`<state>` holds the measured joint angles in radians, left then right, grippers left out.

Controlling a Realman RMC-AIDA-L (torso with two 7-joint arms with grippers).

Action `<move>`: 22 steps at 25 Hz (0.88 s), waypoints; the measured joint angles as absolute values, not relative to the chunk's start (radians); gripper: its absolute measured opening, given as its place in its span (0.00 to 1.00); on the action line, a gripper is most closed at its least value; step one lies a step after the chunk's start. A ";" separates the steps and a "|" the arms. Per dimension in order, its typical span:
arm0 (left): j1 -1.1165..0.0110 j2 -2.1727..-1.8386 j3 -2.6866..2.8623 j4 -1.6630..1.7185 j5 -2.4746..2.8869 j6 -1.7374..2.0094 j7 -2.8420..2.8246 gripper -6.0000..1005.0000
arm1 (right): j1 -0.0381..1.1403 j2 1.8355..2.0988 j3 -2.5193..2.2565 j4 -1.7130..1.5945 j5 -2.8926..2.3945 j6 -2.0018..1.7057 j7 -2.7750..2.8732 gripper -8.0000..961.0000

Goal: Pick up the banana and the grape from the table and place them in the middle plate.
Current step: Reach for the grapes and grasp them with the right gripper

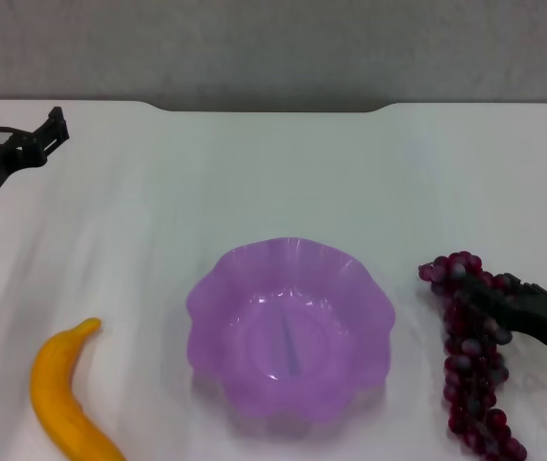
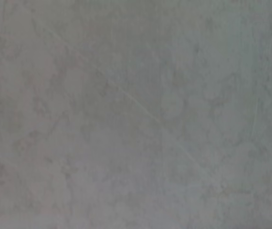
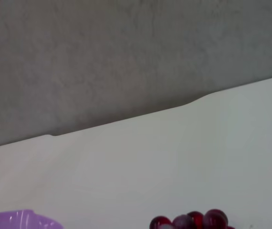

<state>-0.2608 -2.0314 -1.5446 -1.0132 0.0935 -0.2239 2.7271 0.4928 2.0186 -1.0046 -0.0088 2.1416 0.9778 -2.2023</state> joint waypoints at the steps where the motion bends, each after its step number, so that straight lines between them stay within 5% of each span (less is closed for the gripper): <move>1: -0.261 -2.031 -1.545 -1.013 0.094 -0.224 2.727 0.88 | 0.493 2.019 -1.005 -0.007 2.139 0.978 -2.202 0.77; 16: -0.261 -2.032 -1.545 -1.013 0.094 -0.224 2.726 0.88 | 0.507 2.019 -1.006 0.016 2.131 0.975 -2.205 0.74; 22: -0.261 -2.032 -1.544 -1.014 0.094 -0.224 2.726 0.88 | 0.509 2.019 -1.006 0.017 2.130 0.969 -2.205 0.56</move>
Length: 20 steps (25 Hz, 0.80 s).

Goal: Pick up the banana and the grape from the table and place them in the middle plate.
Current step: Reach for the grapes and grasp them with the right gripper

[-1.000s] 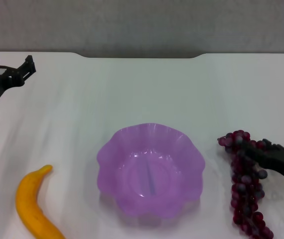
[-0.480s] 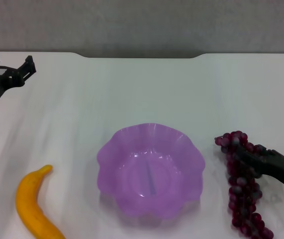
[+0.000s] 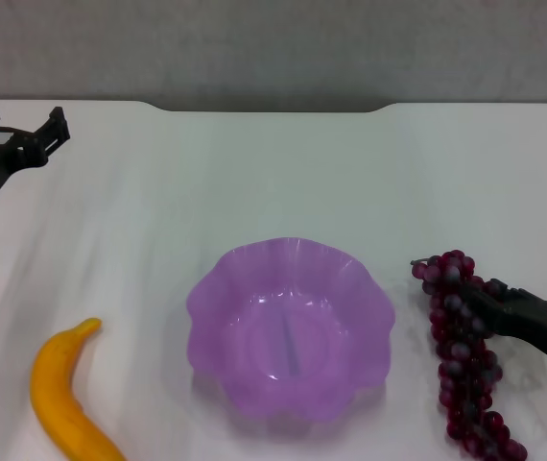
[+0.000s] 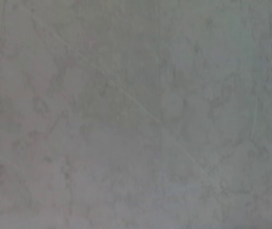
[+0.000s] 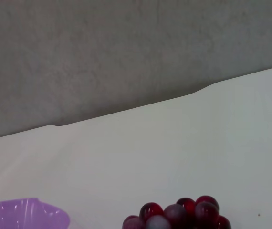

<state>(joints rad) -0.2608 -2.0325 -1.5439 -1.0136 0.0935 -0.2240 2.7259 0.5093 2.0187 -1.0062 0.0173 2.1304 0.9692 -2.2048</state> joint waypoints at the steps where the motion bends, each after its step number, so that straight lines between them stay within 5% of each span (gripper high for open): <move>1: -0.261 -2.032 -1.544 -1.014 0.094 -0.224 2.726 0.88 | 0.509 2.019 -1.006 0.018 2.131 0.969 -2.205 0.55; 20: -0.261 -2.032 -1.543 -1.014 0.094 -0.224 2.723 0.88 | 0.515 2.019 -0.992 0.014 2.140 0.922 -2.205 0.39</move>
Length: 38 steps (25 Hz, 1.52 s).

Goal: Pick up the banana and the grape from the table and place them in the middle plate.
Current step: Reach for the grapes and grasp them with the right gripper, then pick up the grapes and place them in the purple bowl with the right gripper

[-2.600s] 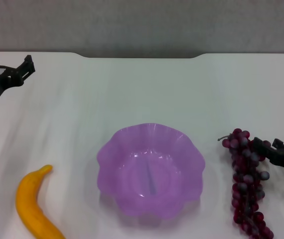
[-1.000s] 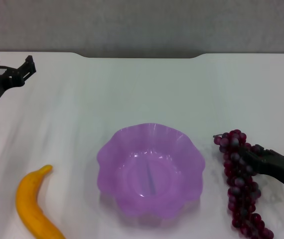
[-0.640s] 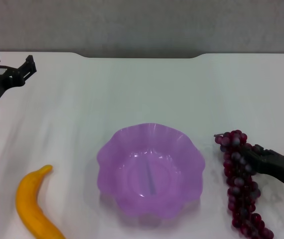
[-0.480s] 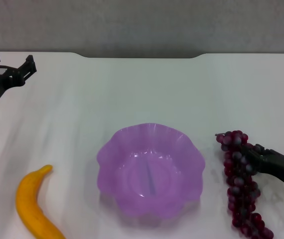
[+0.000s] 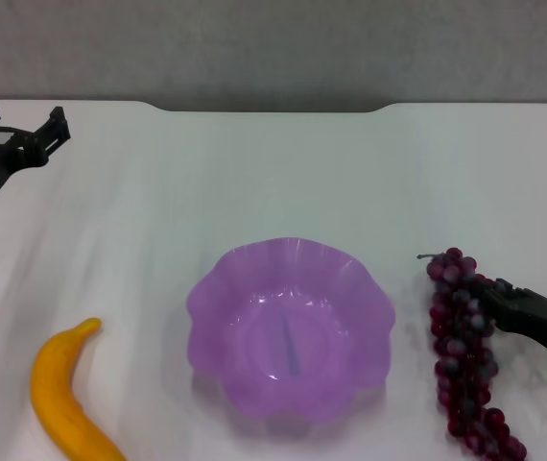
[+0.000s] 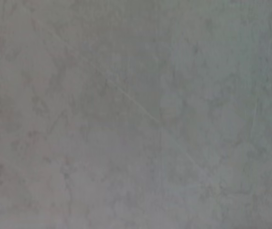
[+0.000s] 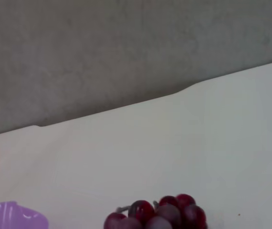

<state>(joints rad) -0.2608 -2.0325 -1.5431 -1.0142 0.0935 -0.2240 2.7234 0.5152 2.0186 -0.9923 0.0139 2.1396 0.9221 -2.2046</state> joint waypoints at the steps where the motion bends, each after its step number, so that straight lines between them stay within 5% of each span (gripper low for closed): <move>1: -0.261 -2.032 -1.543 -1.014 0.093 -0.224 2.724 0.88 | 0.516 2.019 -0.992 0.014 2.139 0.919 -2.207 0.38; 38: -0.264 -2.032 -1.543 -0.992 0.094 -0.227 2.725 0.87 | 0.511 2.020 -0.919 0.011 2.141 1.012 -2.368 0.33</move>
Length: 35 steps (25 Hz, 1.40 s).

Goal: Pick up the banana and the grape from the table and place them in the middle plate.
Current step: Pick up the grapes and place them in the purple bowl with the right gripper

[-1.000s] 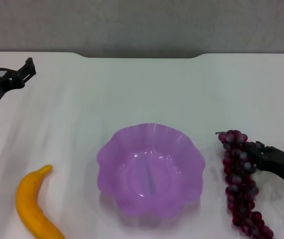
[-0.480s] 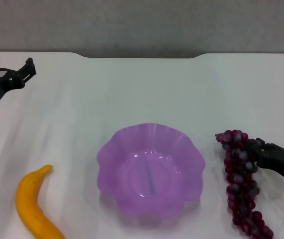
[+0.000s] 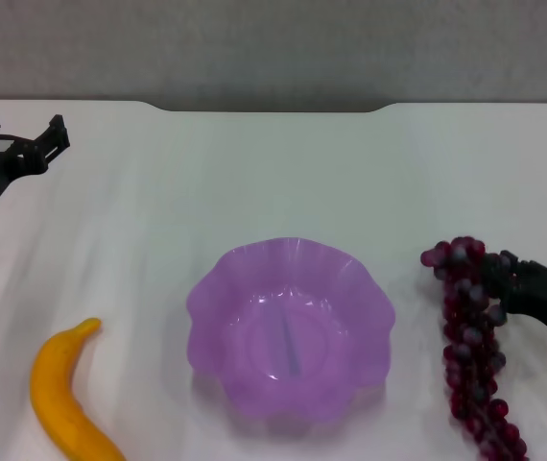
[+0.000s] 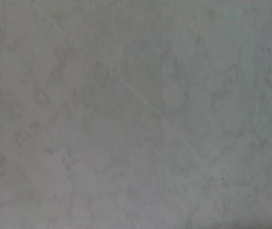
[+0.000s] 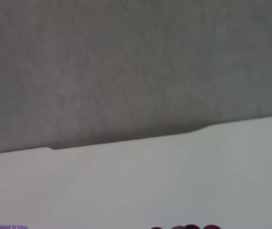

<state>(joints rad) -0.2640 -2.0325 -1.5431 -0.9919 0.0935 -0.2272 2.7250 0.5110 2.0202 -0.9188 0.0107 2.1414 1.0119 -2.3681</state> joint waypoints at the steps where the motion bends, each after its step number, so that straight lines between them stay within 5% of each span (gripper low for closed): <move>1: -0.264 -2.032 -1.543 -0.992 0.094 -0.227 2.725 0.87 | 0.511 2.020 -0.910 0.011 2.141 1.016 -2.383 0.33; 35: -0.269 -2.031 -1.543 -0.956 0.094 -0.228 2.729 0.87 | 0.540 2.013 -0.931 -0.211 2.130 1.192 -2.389 0.30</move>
